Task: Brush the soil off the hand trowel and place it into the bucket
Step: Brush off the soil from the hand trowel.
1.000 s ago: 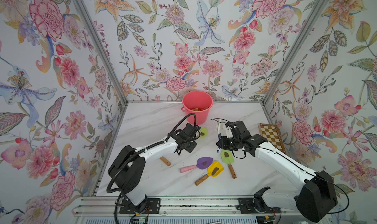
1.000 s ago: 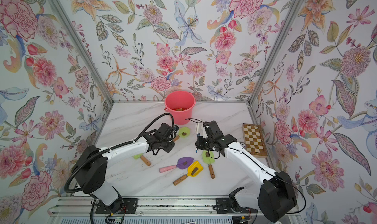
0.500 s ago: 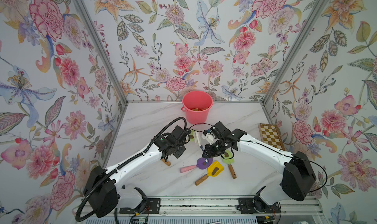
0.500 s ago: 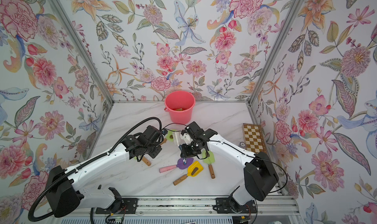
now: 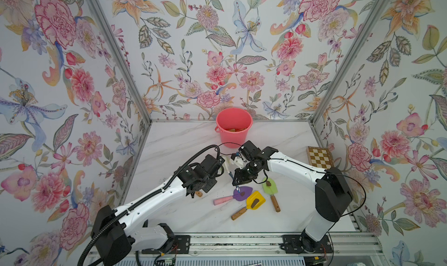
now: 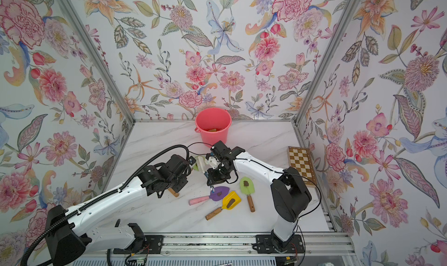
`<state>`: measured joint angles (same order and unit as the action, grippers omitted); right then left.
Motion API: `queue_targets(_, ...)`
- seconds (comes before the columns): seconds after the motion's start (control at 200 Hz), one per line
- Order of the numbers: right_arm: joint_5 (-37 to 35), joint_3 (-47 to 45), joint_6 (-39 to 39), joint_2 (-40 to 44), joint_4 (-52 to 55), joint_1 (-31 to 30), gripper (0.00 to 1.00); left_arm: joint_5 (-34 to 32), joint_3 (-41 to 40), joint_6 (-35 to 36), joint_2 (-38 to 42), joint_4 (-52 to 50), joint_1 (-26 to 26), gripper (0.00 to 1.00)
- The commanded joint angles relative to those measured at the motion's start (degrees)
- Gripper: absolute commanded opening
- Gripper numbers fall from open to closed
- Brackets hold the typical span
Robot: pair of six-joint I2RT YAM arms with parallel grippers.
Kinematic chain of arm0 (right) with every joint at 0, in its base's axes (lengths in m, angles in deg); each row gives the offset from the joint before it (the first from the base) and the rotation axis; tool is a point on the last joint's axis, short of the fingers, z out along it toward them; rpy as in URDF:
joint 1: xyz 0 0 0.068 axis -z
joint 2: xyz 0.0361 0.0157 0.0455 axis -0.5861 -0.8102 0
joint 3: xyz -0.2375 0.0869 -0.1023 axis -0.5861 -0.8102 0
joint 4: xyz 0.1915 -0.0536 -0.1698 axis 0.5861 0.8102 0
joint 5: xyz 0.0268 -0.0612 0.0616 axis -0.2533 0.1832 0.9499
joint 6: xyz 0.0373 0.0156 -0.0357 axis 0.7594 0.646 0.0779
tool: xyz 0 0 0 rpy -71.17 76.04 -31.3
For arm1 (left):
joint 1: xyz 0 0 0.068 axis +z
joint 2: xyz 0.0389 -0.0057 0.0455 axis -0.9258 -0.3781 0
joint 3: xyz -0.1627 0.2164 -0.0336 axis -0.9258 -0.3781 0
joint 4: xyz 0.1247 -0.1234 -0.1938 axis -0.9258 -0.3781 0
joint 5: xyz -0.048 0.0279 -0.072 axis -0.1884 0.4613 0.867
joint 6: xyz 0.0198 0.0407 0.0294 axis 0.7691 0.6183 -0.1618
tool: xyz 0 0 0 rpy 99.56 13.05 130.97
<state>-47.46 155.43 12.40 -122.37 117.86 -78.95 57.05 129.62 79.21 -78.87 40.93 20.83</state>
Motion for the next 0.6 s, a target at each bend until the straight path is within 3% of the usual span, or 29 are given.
queue_targets(0.0,0.9,2.7,-1.8,-0.7,2.0,-0.7,0.0,-3.0,-0.5,1.0,0.9,-0.3,-0.6,0.0)
queue_targets(0.405,0.3,8.1,-1.7,-6.3,2.9,-4.5,0.0,-4.6,0.3,1.5,0.3,-0.4,-1.6,0.0)
queue_targets(0.591,0.7,8.5,-2.8,-9.7,3.0,-1.1,0.0,-5.4,0.8,1.6,0.9,-1.5,-2.3,0.0)
